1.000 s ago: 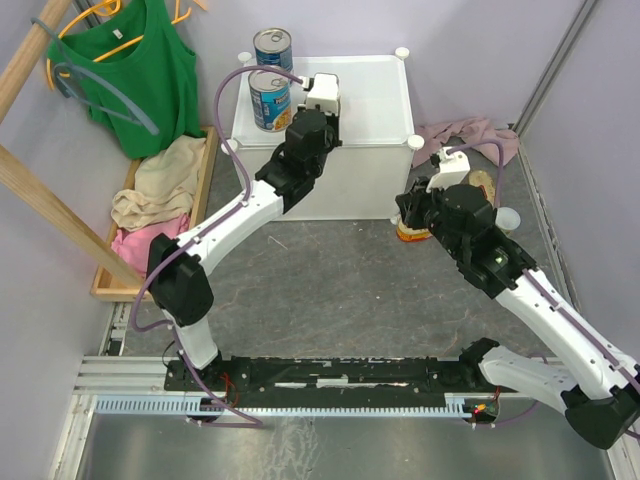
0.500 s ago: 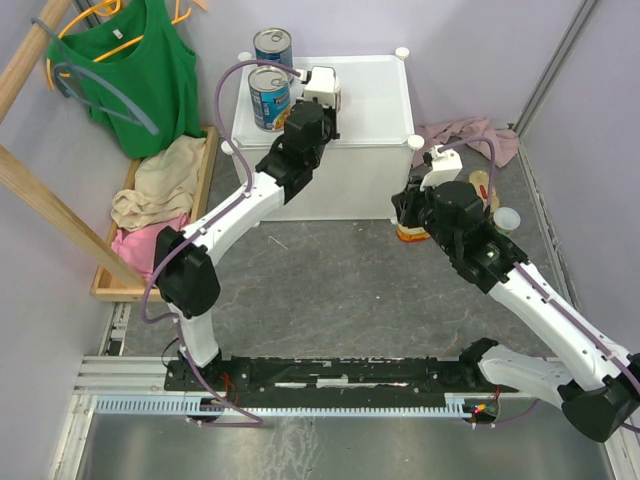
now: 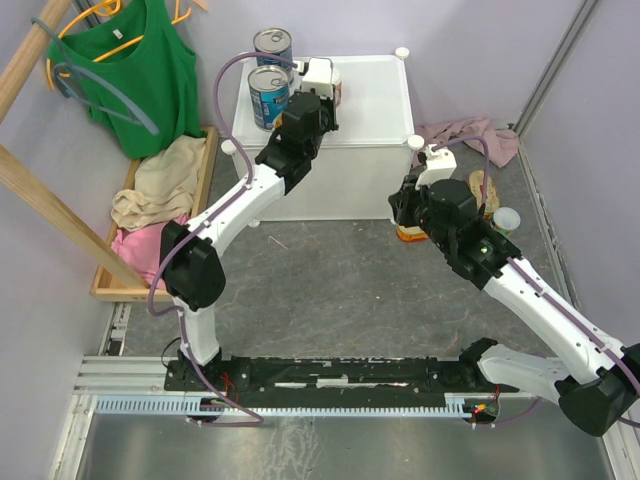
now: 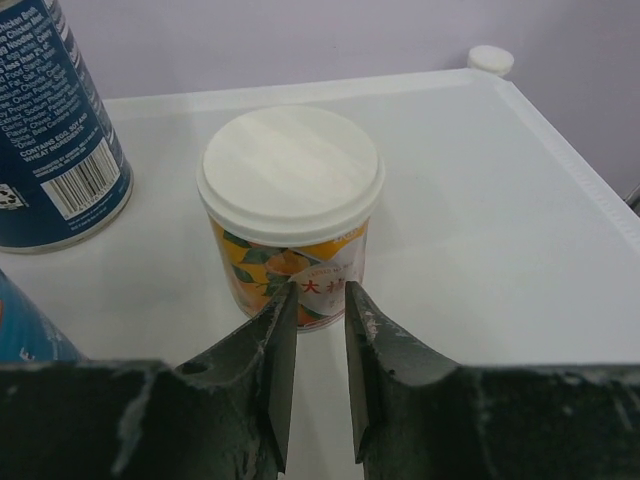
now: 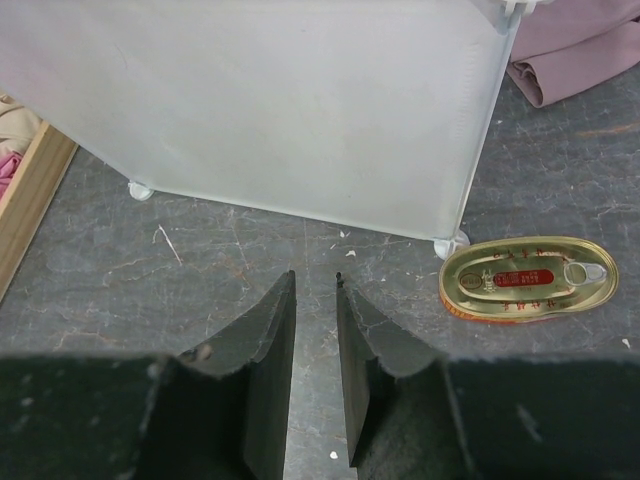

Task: Place and organize the canned foods onto the counter
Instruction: Place the canned food on the counter.

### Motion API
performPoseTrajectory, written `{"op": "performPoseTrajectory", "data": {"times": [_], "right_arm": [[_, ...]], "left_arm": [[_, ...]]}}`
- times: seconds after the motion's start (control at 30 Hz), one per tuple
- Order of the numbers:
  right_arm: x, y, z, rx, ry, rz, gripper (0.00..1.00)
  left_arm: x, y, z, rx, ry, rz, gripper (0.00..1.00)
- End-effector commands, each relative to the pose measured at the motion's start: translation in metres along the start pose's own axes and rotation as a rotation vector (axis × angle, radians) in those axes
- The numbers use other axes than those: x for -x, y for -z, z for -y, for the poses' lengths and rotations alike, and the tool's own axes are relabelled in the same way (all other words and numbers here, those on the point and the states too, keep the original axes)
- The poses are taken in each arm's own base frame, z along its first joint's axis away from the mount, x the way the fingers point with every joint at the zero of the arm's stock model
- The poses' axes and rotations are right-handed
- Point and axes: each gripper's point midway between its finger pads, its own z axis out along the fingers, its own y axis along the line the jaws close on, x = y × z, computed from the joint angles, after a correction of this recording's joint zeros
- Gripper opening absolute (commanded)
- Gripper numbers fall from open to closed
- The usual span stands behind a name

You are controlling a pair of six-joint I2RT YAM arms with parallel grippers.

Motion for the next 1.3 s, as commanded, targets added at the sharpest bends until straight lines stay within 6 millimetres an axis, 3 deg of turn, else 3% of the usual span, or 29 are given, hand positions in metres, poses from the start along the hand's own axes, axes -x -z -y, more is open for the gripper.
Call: {"op": "performPoseTrajectory", "data": {"times": [0.0, 0.4, 1.27], "right_arm": [[0.025, 0.001, -0.010, 0.031, -0.009, 0.070, 0.31], [0.028, 0.003, -0.011, 0.031, -0.010, 0.077, 0.31], [0.030, -0.006, -0.016, 0.039, -0.008, 0.083, 0.31]], "left_arm": [[0.018, -0.006, 0.010, -0.046, 0.070, 0.039, 0.33], [0.015, -0.019, 0.013, -0.042, 0.084, 0.043, 0.34], [0.008, -0.039, -0.014, 0.036, 0.081, 0.021, 0.35]]}}
